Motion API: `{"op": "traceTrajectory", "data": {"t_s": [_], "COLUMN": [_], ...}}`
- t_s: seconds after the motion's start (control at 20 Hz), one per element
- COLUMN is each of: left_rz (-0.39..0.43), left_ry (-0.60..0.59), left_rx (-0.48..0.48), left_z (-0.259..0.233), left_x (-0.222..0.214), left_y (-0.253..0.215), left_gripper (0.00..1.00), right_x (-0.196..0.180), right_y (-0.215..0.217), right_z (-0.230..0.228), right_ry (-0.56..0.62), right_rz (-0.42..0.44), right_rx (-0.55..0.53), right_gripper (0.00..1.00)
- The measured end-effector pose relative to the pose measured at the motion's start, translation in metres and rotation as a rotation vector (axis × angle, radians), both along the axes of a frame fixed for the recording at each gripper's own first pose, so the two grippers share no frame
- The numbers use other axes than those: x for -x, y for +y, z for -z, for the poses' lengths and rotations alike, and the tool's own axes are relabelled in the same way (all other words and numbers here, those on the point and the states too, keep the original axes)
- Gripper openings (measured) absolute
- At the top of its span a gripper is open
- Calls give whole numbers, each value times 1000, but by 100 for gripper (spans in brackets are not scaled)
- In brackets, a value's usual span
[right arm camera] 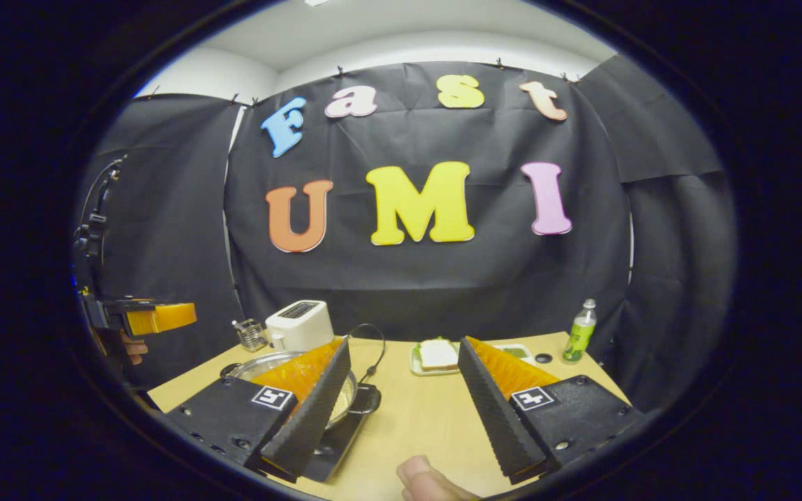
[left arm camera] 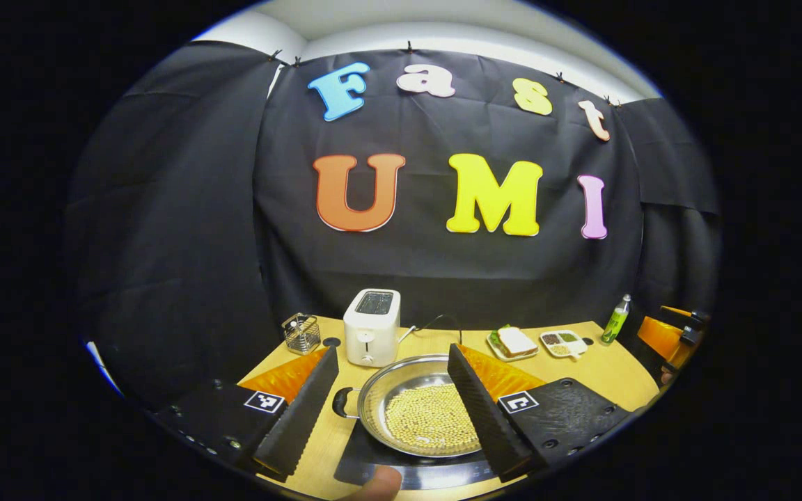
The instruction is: First push the handle of the pot to place it horizontally, then grasp the pot with both hands and set it on the induction cooktop.
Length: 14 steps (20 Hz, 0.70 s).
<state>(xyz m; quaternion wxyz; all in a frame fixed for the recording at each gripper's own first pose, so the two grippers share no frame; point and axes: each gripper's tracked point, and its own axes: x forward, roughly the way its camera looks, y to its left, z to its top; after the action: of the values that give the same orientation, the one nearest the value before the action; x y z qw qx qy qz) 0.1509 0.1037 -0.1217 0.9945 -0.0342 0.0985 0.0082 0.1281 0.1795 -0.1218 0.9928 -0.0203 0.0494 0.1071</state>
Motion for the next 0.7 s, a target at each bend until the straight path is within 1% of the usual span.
{"op": "traceTrajectory", "data": {"t_s": [0.15, 0.3, 0.45, 0.6, 0.7], "left_rz": [38, 47, 72, 85, 91], "left_ry": [-74, -101, -121, -121, -142], "left_rx": [21, 10, -10, -28, -17], "left_z": [-33, -57, -74, -84, -94], "left_x": [22, 45, 63, 84, 95], "left_y": [-33, -51, -70, -84, -91], "left_gripper": [95, 95, 95, 95, 95], "right_x": [22, 42, 62, 80, 90], "right_y": [-35, -67, -102, -126, -143], "right_z": [-29, -57, -83, -98, -108], "right_ry": [-39, -57, -78, -81, -102], "right_rz": [59, 121, 170, 197, 217], "right_rx": [-3, -6, -23, -28, -21], "right_gripper": [98, 98, 98, 97, 96]}}
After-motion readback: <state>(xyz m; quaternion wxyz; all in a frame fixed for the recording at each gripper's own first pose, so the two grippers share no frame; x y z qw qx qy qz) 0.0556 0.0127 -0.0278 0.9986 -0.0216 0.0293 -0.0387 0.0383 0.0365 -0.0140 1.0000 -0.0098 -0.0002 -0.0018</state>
